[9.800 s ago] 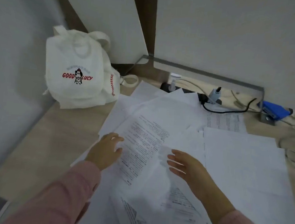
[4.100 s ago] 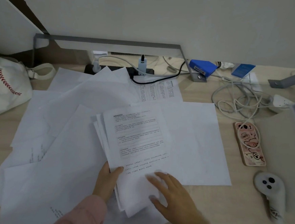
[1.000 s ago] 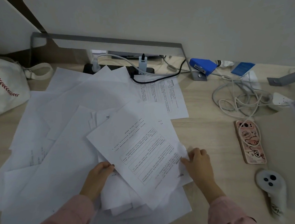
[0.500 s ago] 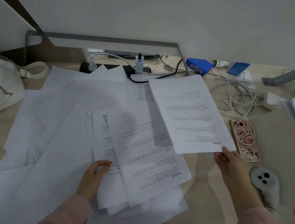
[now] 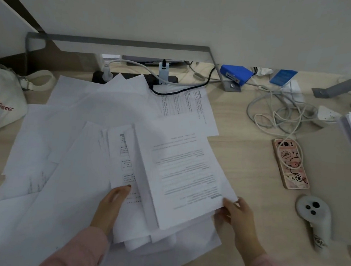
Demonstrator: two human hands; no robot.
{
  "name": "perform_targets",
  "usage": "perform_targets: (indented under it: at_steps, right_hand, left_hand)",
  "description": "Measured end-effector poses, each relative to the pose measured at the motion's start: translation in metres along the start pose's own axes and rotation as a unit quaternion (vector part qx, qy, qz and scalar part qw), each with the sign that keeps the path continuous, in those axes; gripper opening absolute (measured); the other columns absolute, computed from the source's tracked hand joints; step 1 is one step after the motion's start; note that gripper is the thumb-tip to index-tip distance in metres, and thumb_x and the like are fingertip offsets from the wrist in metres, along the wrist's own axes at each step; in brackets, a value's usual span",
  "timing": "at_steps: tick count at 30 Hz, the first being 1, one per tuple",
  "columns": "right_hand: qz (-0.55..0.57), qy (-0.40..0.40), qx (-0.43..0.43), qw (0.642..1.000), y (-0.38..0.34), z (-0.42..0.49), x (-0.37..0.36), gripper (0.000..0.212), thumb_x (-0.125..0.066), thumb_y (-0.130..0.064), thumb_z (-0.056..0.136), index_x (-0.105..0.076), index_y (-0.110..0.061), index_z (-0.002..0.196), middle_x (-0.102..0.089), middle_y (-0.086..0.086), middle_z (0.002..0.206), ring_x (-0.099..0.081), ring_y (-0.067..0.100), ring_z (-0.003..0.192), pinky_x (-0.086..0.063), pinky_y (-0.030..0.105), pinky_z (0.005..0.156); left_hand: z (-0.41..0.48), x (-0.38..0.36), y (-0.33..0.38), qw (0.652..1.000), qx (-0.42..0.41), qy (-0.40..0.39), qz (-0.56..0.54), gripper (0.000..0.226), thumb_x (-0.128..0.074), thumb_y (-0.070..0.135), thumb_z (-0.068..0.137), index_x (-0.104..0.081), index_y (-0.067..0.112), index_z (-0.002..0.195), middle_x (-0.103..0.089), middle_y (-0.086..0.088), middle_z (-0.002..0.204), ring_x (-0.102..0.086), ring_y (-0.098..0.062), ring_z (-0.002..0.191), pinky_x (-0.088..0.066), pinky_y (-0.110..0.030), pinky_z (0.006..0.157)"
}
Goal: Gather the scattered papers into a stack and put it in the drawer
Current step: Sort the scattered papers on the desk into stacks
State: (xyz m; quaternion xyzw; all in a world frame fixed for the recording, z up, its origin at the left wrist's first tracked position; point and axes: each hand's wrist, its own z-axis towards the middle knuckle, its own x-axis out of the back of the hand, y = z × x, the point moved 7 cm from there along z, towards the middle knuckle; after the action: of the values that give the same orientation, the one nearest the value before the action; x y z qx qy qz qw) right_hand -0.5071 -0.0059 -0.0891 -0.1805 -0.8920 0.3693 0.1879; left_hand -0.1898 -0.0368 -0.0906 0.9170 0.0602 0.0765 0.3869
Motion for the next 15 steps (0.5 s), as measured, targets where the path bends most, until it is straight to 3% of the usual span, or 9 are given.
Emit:
perform_targets:
  at_steps: [3, 6, 10, 13, 15]
  right_hand:
    - [-0.041, -0.015, -0.003, 0.999, 0.005, -0.007, -0.005, 0.009, -0.053, -0.002, 0.087, -0.058, -0.005, 0.094, -0.064, 0.013, 0.077, -0.059, 0.022, 0.062, -0.047, 0.016, 0.042]
    - [-0.079, -0.019, -0.023, 0.996, 0.009, -0.007, -0.003, 0.002, -0.057, -0.006, 0.087, -0.058, -0.005, 0.089, -0.062, 0.011, 0.073, -0.056, 0.018, 0.060, -0.045, 0.017, 0.043]
    - [-0.060, -0.066, -0.097, 0.991, 0.020, -0.015, 0.001, 0.008, -0.060, -0.008, 0.085, -0.062, 0.000, 0.084, -0.057, 0.012, 0.071, -0.053, 0.020, 0.063, -0.048, 0.024, 0.055]
    - [0.011, -0.105, -0.157, 0.982, 0.030, -0.029, -0.001, 0.013, -0.059, -0.008, 0.084, -0.066, 0.002, 0.087, -0.062, 0.015, 0.083, -0.061, 0.027, 0.084, -0.053, 0.038, 0.086]
    - [0.082, -0.109, -0.190, 0.972, 0.036, -0.036, -0.008, 0.012, -0.057, -0.009, 0.087, -0.064, 0.000, 0.085, -0.063, 0.016, 0.088, -0.061, 0.029, 0.088, -0.051, 0.041, 0.089]
  left_hand:
    - [0.001, 0.001, -0.001, 1.000, -0.004, 0.004, 0.004, 0.015, -0.055, 0.018, 0.090, -0.061, 0.016, 0.103, -0.061, 0.000, 0.103, -0.054, -0.016, 0.095, -0.038, -0.024, 0.087]
    - [0.003, 0.002, -0.004, 1.000, -0.003, 0.000, 0.013, 0.017, -0.056, 0.014, 0.090, -0.062, 0.015, 0.105, -0.060, -0.002, 0.108, -0.053, -0.018, 0.103, -0.036, -0.026, 0.090]
    - [0.005, 0.003, -0.007, 0.999, 0.000, -0.002, 0.034, 0.020, -0.055, 0.010, 0.089, -0.062, 0.016, 0.107, -0.058, -0.002, 0.113, -0.052, -0.018, 0.105, -0.036, -0.027, 0.091]
    - [0.009, 0.004, -0.009, 0.998, 0.005, -0.007, 0.059, 0.027, -0.053, -0.001, 0.087, -0.061, 0.016, 0.107, -0.055, -0.004, 0.117, -0.052, -0.021, 0.103, -0.040, -0.028, 0.089]
    - [0.010, 0.005, -0.011, 0.998, 0.012, -0.006, 0.064, 0.030, -0.052, -0.005, 0.087, -0.060, 0.016, 0.106, -0.054, -0.005, 0.117, -0.053, -0.023, 0.101, -0.041, -0.029, 0.086]
